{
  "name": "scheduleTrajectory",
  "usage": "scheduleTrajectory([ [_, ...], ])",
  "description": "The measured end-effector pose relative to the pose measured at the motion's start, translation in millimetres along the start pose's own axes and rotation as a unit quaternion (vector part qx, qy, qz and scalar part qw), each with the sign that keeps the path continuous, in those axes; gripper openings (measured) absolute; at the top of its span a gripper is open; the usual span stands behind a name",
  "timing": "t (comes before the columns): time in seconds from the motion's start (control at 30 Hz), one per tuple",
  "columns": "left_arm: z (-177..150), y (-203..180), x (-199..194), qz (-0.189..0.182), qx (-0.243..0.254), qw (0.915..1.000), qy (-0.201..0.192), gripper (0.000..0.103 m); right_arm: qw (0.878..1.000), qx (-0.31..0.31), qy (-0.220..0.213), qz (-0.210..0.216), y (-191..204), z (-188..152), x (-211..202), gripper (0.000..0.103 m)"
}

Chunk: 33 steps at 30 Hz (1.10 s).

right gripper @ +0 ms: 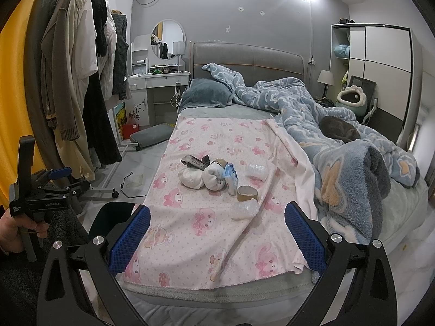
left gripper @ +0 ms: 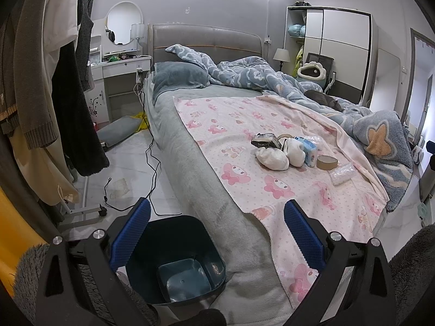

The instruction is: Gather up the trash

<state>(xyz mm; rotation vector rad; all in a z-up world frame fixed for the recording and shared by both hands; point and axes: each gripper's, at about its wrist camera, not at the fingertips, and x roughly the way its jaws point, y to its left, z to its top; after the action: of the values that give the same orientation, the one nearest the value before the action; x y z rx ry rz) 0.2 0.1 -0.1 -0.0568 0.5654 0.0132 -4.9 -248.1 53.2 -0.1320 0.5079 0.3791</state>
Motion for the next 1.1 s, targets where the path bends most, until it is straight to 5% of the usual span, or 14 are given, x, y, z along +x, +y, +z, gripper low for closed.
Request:
scheduleTrajectory([
  [1.1, -5.6, -2.8, 6.6, -0.001, 0.000, 1.0000, 0.003, 0.100, 1.000, 0.000, 0.001, 0.000, -0.2, -0.1, -0.1, 0.100],
])
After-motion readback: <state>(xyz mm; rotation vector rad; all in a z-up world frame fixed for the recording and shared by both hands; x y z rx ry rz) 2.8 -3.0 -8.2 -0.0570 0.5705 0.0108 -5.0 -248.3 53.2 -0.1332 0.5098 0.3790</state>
